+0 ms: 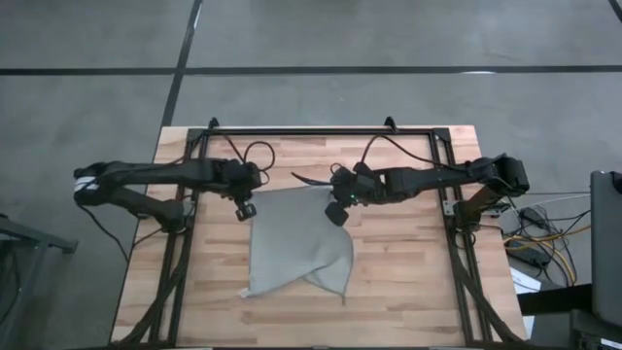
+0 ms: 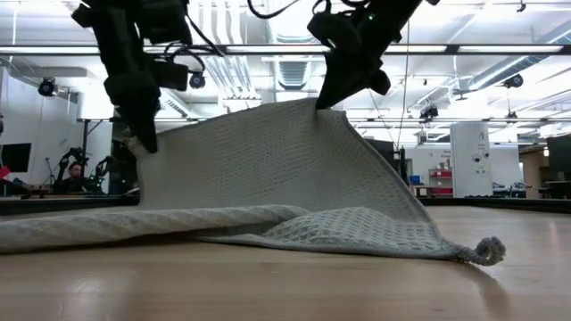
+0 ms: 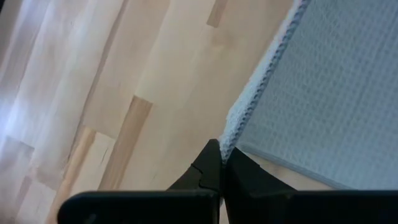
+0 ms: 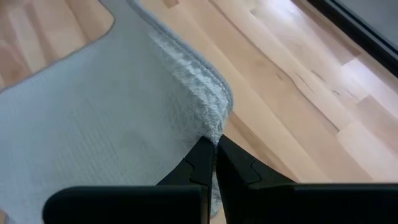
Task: Fold microfiber towels
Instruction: Prepare the microfiber cloth on the table
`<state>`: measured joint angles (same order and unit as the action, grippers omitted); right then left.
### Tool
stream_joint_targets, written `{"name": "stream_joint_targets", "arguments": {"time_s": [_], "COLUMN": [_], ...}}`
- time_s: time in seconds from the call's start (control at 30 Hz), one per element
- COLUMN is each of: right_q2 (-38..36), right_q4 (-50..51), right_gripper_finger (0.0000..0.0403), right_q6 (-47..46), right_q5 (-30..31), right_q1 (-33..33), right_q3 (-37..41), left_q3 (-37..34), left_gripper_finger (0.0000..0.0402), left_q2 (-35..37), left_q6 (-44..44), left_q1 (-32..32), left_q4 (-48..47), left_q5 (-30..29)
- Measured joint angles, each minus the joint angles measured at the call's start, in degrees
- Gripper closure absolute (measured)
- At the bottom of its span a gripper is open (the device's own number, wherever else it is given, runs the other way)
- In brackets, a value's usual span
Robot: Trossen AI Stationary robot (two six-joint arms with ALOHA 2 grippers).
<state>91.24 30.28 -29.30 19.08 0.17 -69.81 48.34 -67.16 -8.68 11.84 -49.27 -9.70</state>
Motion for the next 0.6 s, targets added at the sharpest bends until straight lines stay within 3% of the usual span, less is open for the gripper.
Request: {"name": "stream_joint_targets", "arguments": {"time_s": [0.37,0.6], "right_q2": [0.0,0.0], "right_q4": [-1.66,-12.34], "right_gripper_finger": [0.0394,0.0394], "right_q6": [-0.28,-0.28], "right_q5": [-0.01,-0.01], "right_q1": [-3.02,-4.86], "right_q3": [6.3,13.32], "left_q3": [0.02,0.07], "left_gripper_finger": [0.0399,0.0393], "left_q2": [-5.88,-8.6], "left_q6": [3.92,4.3], "left_q1": [2.78,5.26], "left_q4": [6.3,6.62], "left_q5": [-0.24,-0.21]}}
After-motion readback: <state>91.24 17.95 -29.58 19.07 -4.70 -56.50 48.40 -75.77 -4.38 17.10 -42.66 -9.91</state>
